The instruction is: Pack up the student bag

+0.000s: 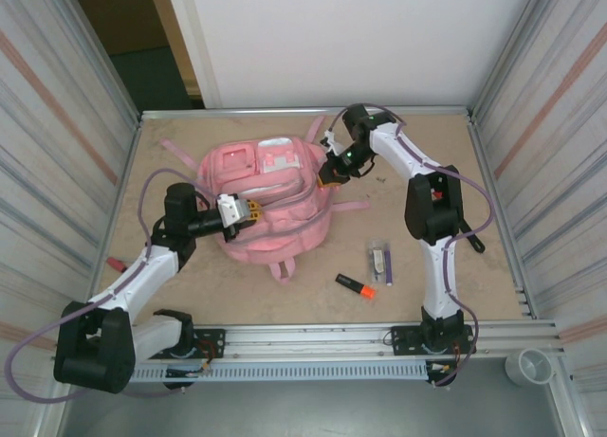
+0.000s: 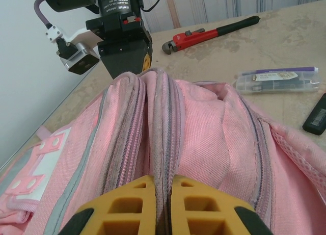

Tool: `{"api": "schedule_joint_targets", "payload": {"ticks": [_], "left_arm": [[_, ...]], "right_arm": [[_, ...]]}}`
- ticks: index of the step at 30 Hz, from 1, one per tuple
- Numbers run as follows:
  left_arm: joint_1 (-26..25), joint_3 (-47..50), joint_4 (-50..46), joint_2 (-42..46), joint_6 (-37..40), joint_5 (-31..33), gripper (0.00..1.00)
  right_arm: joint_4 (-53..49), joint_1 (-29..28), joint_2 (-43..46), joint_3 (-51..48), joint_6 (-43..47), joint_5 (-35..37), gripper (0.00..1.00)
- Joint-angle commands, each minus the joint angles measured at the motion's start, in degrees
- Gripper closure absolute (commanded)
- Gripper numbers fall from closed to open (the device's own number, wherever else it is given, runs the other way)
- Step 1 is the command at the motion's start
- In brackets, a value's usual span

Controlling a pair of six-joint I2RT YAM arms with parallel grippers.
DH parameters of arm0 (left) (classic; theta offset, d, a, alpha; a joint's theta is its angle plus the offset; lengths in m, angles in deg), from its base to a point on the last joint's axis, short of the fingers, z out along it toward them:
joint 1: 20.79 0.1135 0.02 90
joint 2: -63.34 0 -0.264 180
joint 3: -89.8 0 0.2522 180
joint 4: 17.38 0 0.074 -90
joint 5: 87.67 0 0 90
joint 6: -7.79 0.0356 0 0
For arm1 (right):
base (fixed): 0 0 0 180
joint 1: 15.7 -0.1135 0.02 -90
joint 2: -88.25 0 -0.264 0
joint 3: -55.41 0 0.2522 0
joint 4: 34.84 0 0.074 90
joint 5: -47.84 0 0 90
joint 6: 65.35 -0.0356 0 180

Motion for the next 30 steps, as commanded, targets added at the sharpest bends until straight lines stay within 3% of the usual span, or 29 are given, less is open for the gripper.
{"api": "schedule_joint_targets", "payload": {"ticks": [1, 10, 13, 19, 21, 23, 28, 30], "left_arm": [[1.4, -0.1, 3.2, 3.0, -1.4, -6.7, 1.00], [1.5, 0.6, 4.6, 3.5, -1.8, -6.6, 1.00], [0.8, 0.1, 3.4, 2.9, -1.4, -5.3, 1.00], [-3.0, 0.3, 7.3, 0.1, -5.3, 5.8, 1.00], [-4.2, 0.3, 8.5, 0.0, -7.7, 7.9, 1.00], [-6.5, 0.7, 8.8, 0.2, -8.6, 12.7, 1.00], [-9.8, 2.6, 5.5, 1.2, -7.2, 18.5, 1.00], [-9.5, 3.3, 5.1, 2.2, -11.6, 18.0, 0.59]], "right_arm": [[9.8, 6.7, -1.2, 0.7, -1.8, 16.0, 1.00], [7.5, 9.0, -5.0, 4.1, -6.7, 25.3, 1.00], [7.0, 8.4, -5.7, 5.8, -5.3, 22.5, 0.98], [7.5, 7.0, 3.2, 1.4, -1.9, 10.5, 0.74], [12.6, 7.1, 10.6, -7.3, -4.1, 4.4, 0.55], [17.4, 7.2, 17.4, -15.7, -6.7, 3.0, 0.46], [24.0, 7.4, 26.5, -26.7, -10.8, 9.1, 0.47], [27.0, 5.9, 27.7, -28.7, -11.4, 11.6, 0.46]]}}
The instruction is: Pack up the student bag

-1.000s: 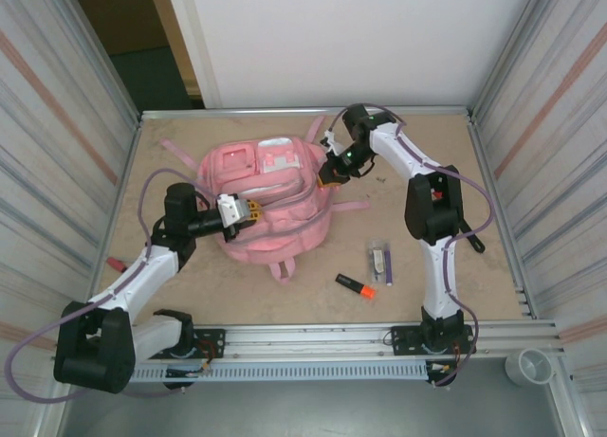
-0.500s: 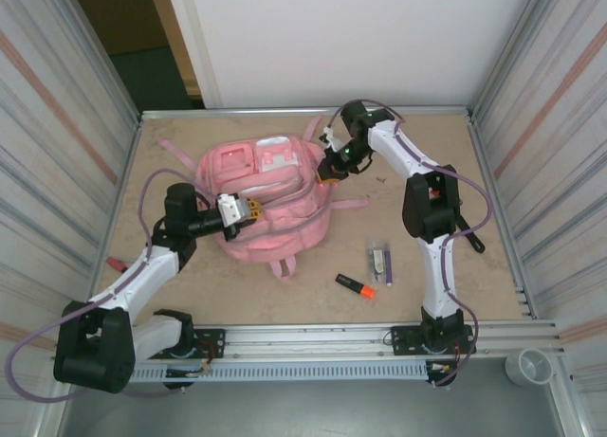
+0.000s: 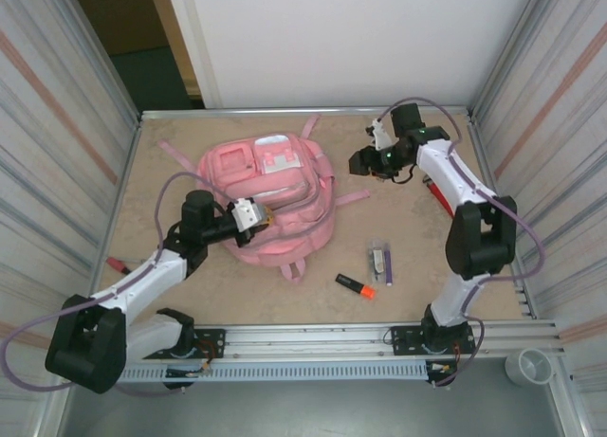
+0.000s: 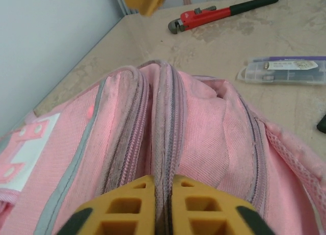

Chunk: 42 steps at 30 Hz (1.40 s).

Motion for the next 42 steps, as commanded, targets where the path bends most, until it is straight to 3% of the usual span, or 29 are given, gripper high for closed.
{"api": "schedule_joint_targets", "payload": {"ticks": [1, 4, 6, 8, 11, 13, 15, 18, 20, 25, 29, 32, 38, 42], "left_arm": [[0.5, 1.2, 1.5, 3.4, -7.3, 1.7, 0.47], [0.7, 2.6, 3.7, 6.8, -15.5, -0.2, 0.26], [0.7, 2.2, 5.1, 8.0, -23.5, 0.7, 0.18], [0.7, 0.5, 4.1, 7.8, -32.9, 6.5, 0.17], [0.7, -3.1, -4.3, 6.8, -47.1, 20.0, 0.19], [0.2, -4.1, -9.1, 6.5, -53.4, 25.6, 0.21], [-2.1, -6.7, -15.4, 6.0, -55.8, 30.7, 0.21], [-7.2, -12.6, -28.5, 3.7, -59.5, 43.9, 0.19], [-6.4, -13.9, -34.3, 1.6, -63.0, 47.5, 0.17], [5.9, -9.9, -27.2, -4.0, -67.9, 31.3, 0.21], [6.4, -13.6, -24.9, -9.8, -65.4, 28.8, 0.24], [7.7, -17.2, -23.6, -15.7, -64.1, 25.8, 0.29], [10.8, -23.1, -21.6, -25.0, -60.8, 25.3, 0.28], [14.3, -29.1, -23.6, -28.0, -57.7, 31.0, 0.20]], "right_arm": [[8.5, -2.6, 1.7, -3.0, -3.0, 4.4, 0.46], [12.8, -5.1, 1.2, -3.8, -3.2, 7.0, 0.46], [16.8, -6.5, 0.0, -4.1, -4.1, 6.8, 0.45], [19.2, -7.9, -2.5, -3.1, -6.7, 5.4, 0.44], [24.7, -9.5, -6.3, -3.7, -13.1, 6.2, 0.45], [26.2, -10.1, -9.0, -3.3, -15.7, 5.7, 0.47], [25.8, -10.4, -10.5, -2.8, -15.9, 5.8, 0.48], [26.3, -10.3, -12.0, -2.6, -17.1, 5.9, 0.47], [25.2, -10.5, -14.0, -1.2, -19.9, 6.1, 0.49], [26.5, -12.5, -15.4, -4.8, -22.2, 2.1, 0.58], [35.9, -14.4, -12.6, -11.8, -27.5, -5.9, 0.68], [37.7, -17.4, -9.4, -15.0, -28.0, -5.3, 0.72], [43.8, -24.8, -6.0, -19.6, -31.5, -4.8, 0.74], [41.5, -27.4, -5.9, -17.0, -28.1, -3.1, 0.67]]}}
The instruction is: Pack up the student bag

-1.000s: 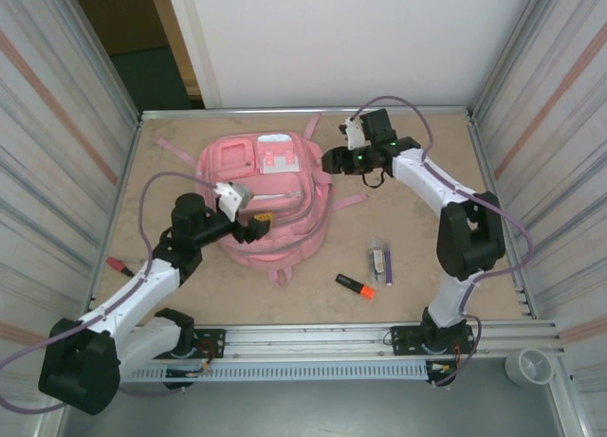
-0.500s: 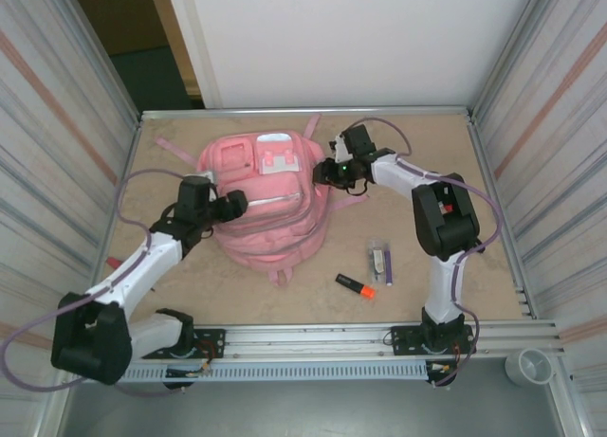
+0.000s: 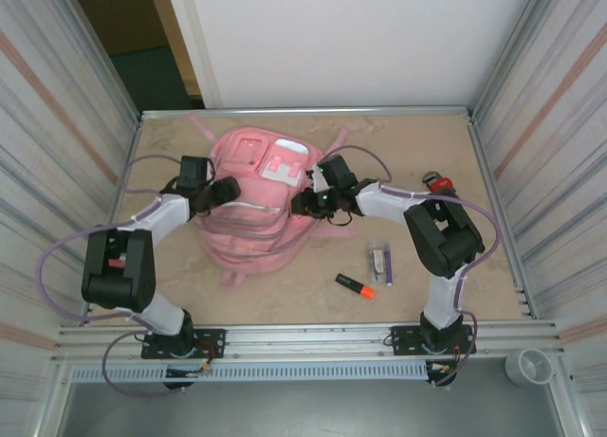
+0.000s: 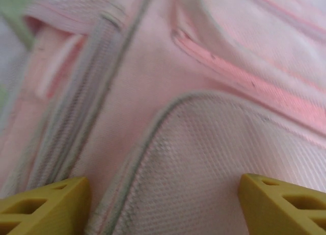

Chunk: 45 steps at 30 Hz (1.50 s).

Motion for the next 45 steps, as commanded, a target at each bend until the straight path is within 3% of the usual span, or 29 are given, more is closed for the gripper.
{"api": "schedule_joint_targets", "payload": {"ticks": [1, 6, 10, 15, 19, 22, 25, 29, 38, 45], "left_arm": [[1.1, -5.2, 1.2, -1.0, 2.7, 2.1, 0.19], [1.4, -8.5, -1.7, 3.9, 5.7, 10.5, 0.15], [-2.8, -3.8, -3.4, 11.8, 5.4, 16.5, 0.14], [-15.2, 3.3, -11.7, 24.5, -2.8, 17.7, 0.16], [-27.7, 8.0, -18.3, 29.8, -15.4, 18.1, 0.26], [-36.3, 8.3, -18.6, 28.3, -24.0, 19.1, 0.34], [-41.1, 4.7, -19.7, 21.7, -25.6, 20.5, 0.39], [-42.6, 0.7, -19.9, 13.8, -25.1, 22.6, 0.39], [-42.9, -2.6, -19.0, 6.9, -24.0, 31.9, 0.39], [-43.2, -5.3, -23.4, 2.1, -25.1, 39.6, 0.49]], "right_arm": [[1.0, -3.7, 2.6, 2.8, 3.1, -3.3, 0.66], [-7.9, -3.5, 6.9, 3.3, 14.0, 2.8, 0.62], [-12.1, -2.9, 9.6, 3.3, 22.0, 7.9, 0.59], [-13.3, 0.8, 7.7, 6.0, 22.3, 6.6, 0.56], [-13.2, 6.3, 7.0, 6.0, 18.5, 8.3, 0.55], [-11.6, 10.1, 6.8, 5.1, 16.5, 6.5, 0.54], [-11.6, 11.2, 6.6, 5.4, 17.3, 6.6, 0.54], [-10.6, 11.1, 6.3, 5.2, 17.1, 5.3, 0.54], [-7.8, 10.5, 5.5, 2.7, 15.8, 1.3, 0.53], [-7.0, 10.6, 5.3, 1.8, 15.6, 0.0, 0.53]]}}
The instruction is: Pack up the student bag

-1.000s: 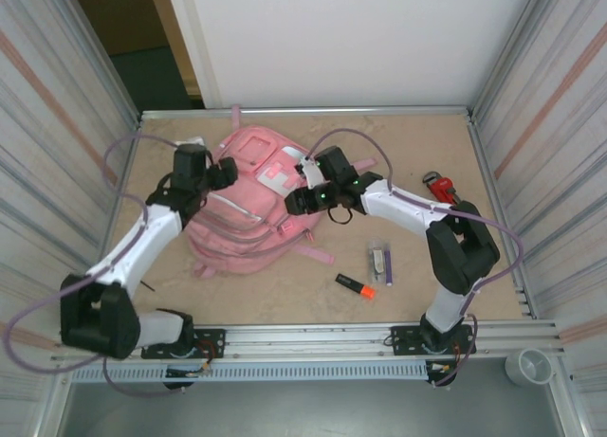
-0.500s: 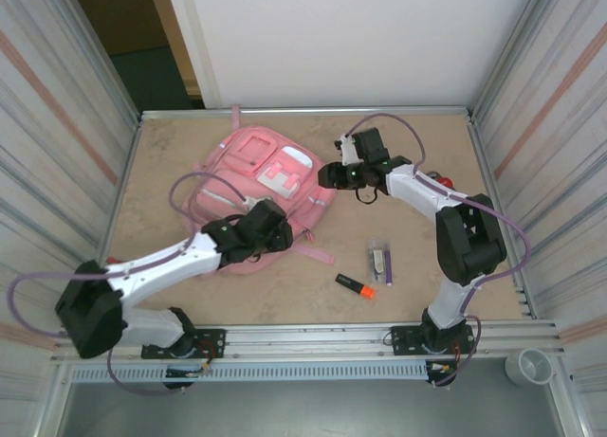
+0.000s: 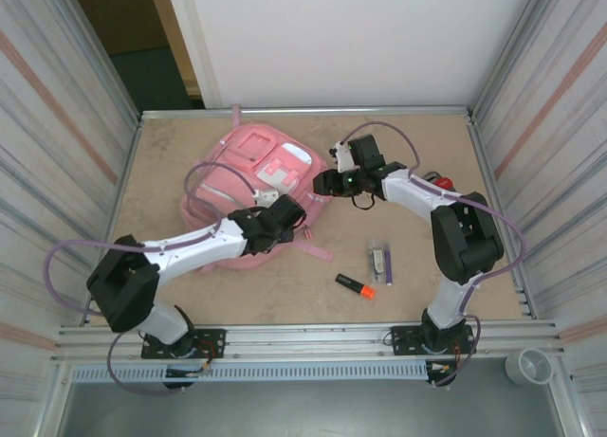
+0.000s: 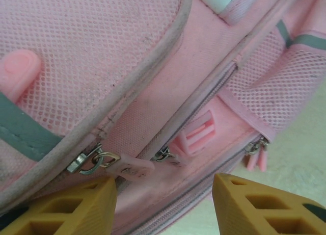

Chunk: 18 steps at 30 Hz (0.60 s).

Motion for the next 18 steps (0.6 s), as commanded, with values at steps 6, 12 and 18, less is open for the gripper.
{"api": "schedule_joint_targets", "payload": {"ticks": [6, 12, 18], "left_arm": [[-1.4, 0.0, -4.2, -1.2, -7.2, 14.9, 0.56], [-2.5, -4.2, -8.4, -5.9, -13.3, 20.8, 0.54], [-2.6, -6.6, -11.7, -9.4, -16.8, 23.7, 0.68]], "right_arm": [[1.8, 0.2, -1.6, -0.8, -1.7, -4.2, 0.53], [4.4, 0.7, -2.5, -2.2, -3.5, -7.4, 0.53], [5.6, 0.7, -1.7, -3.6, -4.0, -8.1, 0.53]]}}
